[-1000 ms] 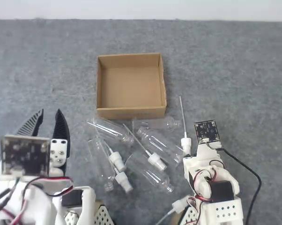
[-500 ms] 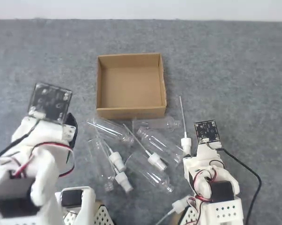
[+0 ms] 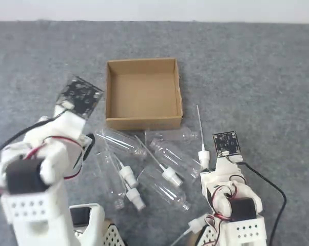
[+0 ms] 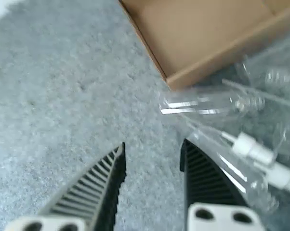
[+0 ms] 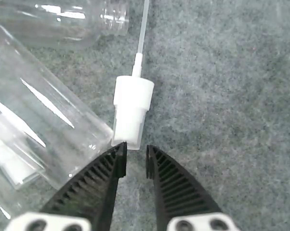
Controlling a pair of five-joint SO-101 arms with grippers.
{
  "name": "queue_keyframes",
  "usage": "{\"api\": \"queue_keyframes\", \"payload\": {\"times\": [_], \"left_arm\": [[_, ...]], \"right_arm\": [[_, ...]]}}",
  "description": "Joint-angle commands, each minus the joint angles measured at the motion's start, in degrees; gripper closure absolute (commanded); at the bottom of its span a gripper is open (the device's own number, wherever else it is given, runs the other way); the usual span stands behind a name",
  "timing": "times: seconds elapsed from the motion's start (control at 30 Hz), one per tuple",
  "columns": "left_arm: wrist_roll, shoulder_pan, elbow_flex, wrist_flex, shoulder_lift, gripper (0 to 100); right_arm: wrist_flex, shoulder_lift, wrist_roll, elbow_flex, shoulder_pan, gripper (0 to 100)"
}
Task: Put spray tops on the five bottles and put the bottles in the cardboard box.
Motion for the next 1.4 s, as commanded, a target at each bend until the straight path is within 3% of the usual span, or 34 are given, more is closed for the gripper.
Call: {"api": "queue_keyframes", "payload": {"times": [0.0, 0.4, 0.77, 1.0, 1.37], "left_arm": [[-6.42, 0.26, 2.68, 1.76, 3.96, 82], [-15.56, 2.11, 4.7, 1.85, 10.11, 82], [-15.38, 22.07, 14.99, 1.67, 10.73, 82], [-15.38, 30.51, 19.74, 1.41, 10.73, 82], [-18.2, 30.95, 20.35, 0.18, 10.81, 82]], "right_arm": [[0.22, -0.66, -0.44, 1.23, 0.31, 95.4], [0.22, -0.66, -0.44, 1.23, 0.31, 95.4], [0.22, -0.66, -0.44, 1.23, 0.31, 95.4], [0.22, -0.66, -0.44, 1.23, 0.31, 95.4], [0.22, -0.66, -0.44, 1.23, 0.31, 95.4]]}}
